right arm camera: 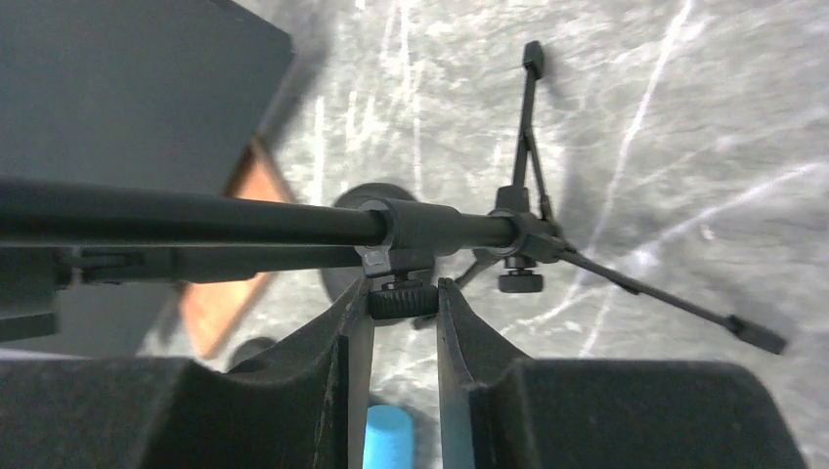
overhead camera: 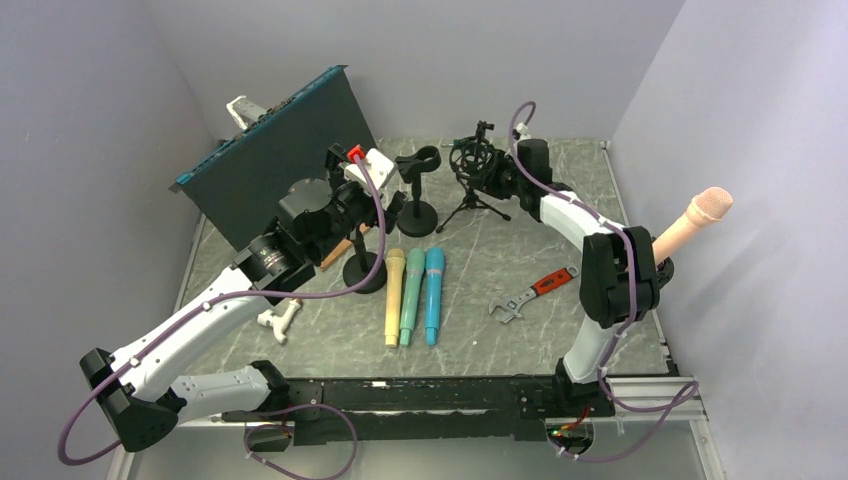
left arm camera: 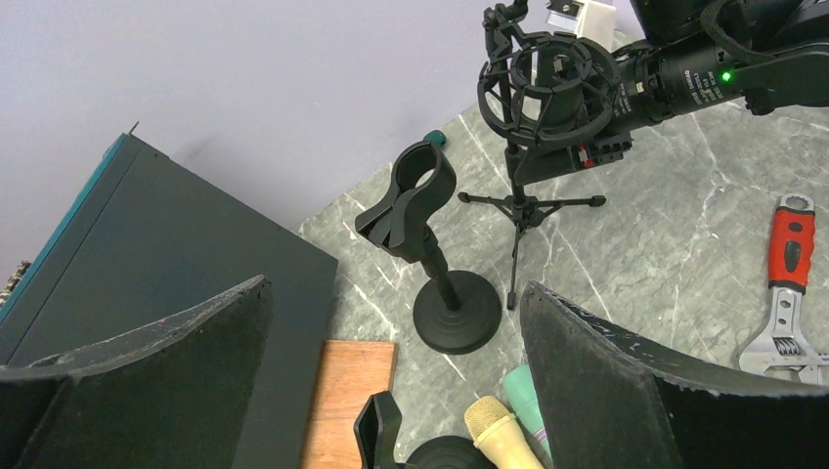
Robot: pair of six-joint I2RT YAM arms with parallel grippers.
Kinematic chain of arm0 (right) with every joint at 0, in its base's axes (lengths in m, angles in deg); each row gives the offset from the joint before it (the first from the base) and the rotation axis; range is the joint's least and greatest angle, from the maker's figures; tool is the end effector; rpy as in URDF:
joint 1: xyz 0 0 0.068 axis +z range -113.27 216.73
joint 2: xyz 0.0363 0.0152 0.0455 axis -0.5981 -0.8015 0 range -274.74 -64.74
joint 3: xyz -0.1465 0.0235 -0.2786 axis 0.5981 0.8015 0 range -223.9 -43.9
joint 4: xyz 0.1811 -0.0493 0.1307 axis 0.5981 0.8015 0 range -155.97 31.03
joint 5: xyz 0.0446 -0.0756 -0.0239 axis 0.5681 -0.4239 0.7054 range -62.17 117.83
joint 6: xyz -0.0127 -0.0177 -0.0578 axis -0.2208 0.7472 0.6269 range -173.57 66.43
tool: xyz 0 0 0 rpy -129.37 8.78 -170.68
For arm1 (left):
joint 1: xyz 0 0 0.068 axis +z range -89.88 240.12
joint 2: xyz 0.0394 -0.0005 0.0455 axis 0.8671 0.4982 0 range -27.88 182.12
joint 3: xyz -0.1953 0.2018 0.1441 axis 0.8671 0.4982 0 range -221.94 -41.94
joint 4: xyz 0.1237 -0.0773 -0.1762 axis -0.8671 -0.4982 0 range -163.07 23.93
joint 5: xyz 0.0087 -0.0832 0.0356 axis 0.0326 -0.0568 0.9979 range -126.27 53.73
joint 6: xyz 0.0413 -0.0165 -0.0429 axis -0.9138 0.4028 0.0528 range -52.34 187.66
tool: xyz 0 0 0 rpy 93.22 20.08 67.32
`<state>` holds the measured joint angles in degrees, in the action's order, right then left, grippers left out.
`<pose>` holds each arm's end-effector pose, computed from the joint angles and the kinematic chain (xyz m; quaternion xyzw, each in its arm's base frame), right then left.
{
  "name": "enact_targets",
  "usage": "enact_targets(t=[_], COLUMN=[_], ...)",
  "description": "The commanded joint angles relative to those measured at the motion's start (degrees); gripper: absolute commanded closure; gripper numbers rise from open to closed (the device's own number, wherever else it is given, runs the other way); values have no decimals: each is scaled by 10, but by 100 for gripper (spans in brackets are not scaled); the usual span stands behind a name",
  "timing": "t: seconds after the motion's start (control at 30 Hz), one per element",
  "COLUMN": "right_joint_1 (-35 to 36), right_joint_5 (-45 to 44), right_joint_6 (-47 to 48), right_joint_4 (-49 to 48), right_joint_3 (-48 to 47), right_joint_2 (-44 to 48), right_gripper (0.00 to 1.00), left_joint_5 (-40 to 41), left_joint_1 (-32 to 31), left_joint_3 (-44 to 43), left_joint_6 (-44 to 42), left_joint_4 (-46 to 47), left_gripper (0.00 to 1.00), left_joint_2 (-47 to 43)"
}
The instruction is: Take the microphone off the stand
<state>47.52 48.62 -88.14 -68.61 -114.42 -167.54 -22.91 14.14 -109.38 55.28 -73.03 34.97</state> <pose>0.3897 0.0911 0.2945 0.0864 0.8508 0.3346 0.3960 0.1488 -0.1386 0.4593 0.2791 0.6650 -0.1183 0.6825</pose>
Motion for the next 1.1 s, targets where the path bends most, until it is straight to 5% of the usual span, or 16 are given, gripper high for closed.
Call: enact_targets(t=[0.0,0.27,0.6,0.9,1.0,1.07], right_joint_1=[19,2,-92,-95,-96,-96], right_joint_5=[-145,-47,180,213,207,200], right_joint_6=[125,96,-130,-201,-203,-199], right_joint_4=[96,66,-156,-237,-232,-233], right_joint_3=[-21,-21,94,97,99,106], right_joint_2=[38,33,35,16,16,21], right_gripper=[97,71,39,39,64,72], left_joint_5=[0,4,-4,2,-1,0], left_joint_1=[-3,-3,-3,-4,-4,-3], left_joint_3=[-23,-21,-23,-22,-23,-23], left_joint_6=[1,1,4,1,2,1], left_joint_4=[10,12,9,10,9,8], left_gripper=[1,1,1,0,1,0], left_joint_2=[-5,0,-1,-1,-2,-3])
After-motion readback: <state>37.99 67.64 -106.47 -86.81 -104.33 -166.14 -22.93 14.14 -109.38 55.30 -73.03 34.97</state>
